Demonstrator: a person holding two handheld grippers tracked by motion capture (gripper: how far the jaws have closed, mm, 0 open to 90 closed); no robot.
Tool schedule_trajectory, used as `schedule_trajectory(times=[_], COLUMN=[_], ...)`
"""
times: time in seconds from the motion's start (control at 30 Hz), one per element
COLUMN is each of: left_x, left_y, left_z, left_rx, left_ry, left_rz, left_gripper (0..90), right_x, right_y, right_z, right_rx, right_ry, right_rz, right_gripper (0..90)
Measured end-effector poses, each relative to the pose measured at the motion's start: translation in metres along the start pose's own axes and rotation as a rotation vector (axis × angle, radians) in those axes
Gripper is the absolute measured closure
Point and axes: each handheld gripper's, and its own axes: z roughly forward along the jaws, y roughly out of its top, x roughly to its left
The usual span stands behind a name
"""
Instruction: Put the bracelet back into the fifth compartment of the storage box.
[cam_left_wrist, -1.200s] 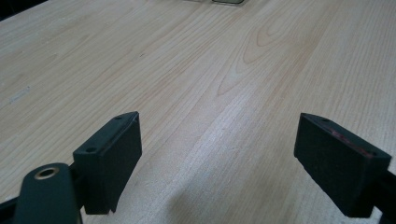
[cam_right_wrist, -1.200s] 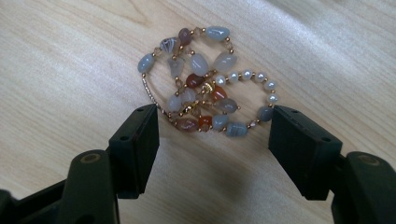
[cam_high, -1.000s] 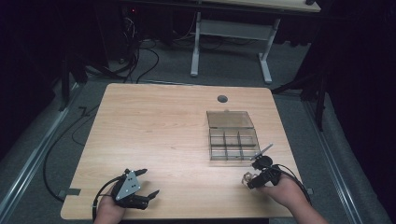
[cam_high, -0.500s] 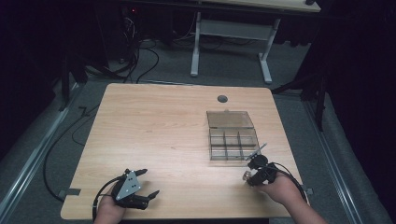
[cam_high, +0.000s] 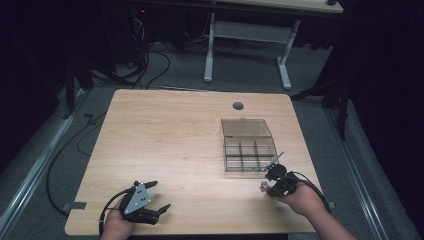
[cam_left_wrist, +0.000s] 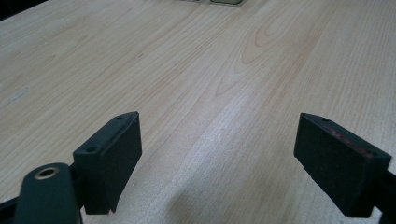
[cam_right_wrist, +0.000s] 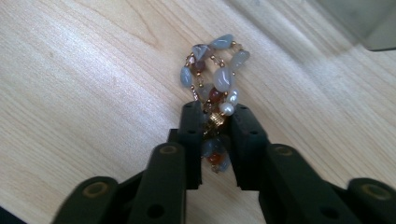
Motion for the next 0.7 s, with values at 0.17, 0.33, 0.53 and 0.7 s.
schedule_trajectory(times=[0.17,0.33,0.53,0.7], left_x=[0.0,0.0,0.0,0.0], left_y=[0.0,0.0,0.0,0.0], left_z=[0.0,0.0,0.0,0.0], left_rx=[-0.001,-0.001,-0.003,-0.005], left_ry=[-0.001,0.0,-0.001,-0.002], left_rz=[0.001,0.002,0.0,-0.002], left_gripper=[15.8,15.8,15.8,15.8], right_x=[-0.003,-0.007,-0.008,-0.009], right_y=[-0.001,0.0,0.003,0.007], right_z=[-0.009,-0.022,-0.035,-0.051], right_rx=[-0.006,-0.018,-0.019,-0.026], right_ry=[0.018,0.021,0.018,0.017], right_rz=[0.003,0.004,-0.002,-0.009], right_gripper=[78.9,79.0,79.0,79.0])
